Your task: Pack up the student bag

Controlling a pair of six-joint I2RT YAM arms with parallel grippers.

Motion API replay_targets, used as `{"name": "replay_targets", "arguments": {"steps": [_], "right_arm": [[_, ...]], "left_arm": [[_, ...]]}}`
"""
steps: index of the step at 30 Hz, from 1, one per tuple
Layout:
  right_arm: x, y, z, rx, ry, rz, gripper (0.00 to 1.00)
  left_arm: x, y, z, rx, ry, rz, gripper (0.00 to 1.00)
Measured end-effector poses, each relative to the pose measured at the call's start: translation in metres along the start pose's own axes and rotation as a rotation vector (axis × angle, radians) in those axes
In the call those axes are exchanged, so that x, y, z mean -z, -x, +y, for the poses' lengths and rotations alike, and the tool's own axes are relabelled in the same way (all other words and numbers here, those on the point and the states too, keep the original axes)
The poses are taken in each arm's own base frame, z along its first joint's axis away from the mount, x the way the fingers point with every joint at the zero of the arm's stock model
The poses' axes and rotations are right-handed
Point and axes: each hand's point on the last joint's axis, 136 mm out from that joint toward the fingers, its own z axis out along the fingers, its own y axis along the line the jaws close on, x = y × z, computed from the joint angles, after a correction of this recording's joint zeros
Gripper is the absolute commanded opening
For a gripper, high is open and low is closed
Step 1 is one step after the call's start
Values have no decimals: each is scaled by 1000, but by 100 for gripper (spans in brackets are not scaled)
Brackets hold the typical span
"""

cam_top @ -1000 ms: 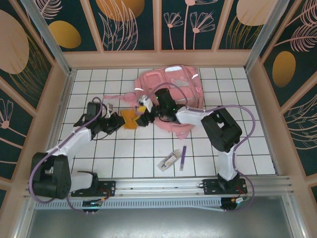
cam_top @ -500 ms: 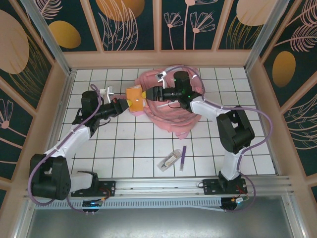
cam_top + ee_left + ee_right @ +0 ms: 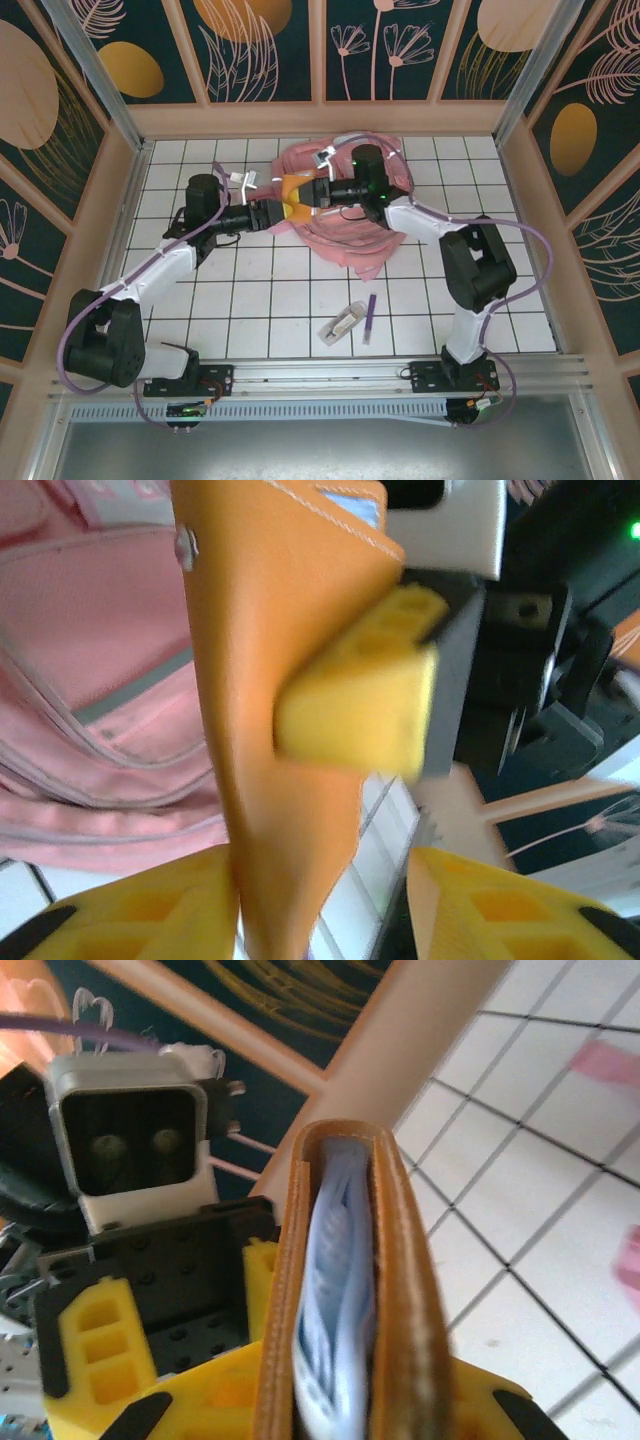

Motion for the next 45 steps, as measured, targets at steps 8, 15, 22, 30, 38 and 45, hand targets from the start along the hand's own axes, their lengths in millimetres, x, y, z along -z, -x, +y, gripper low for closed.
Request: {"name": "replay_targets", "arguments": {"steps": [8,15,22,30,38,45], "right_arm": [[183,93,-77,-149,-521,-510,2],[316,79,-95,-316,-768,-832,2],[339,58,-100,-382,-842,-872,3],[315,17,-113,-482,-800,-737,11],[252,-31,-117,-595,-561,-421,16],[173,-30,-130,-678,-383,-295,25]], "left_arm": [[-70,0,-20,-652,116,96,51],[-155,-22,36,-1026,276,296,60],[-182,-46,94,-1116,385,433,62],[-199,-9,96,-1131,513,377,0],[-188,58,44,-1025,576,147,0],[-190,97,-4,-831,486,-18,0]]}}
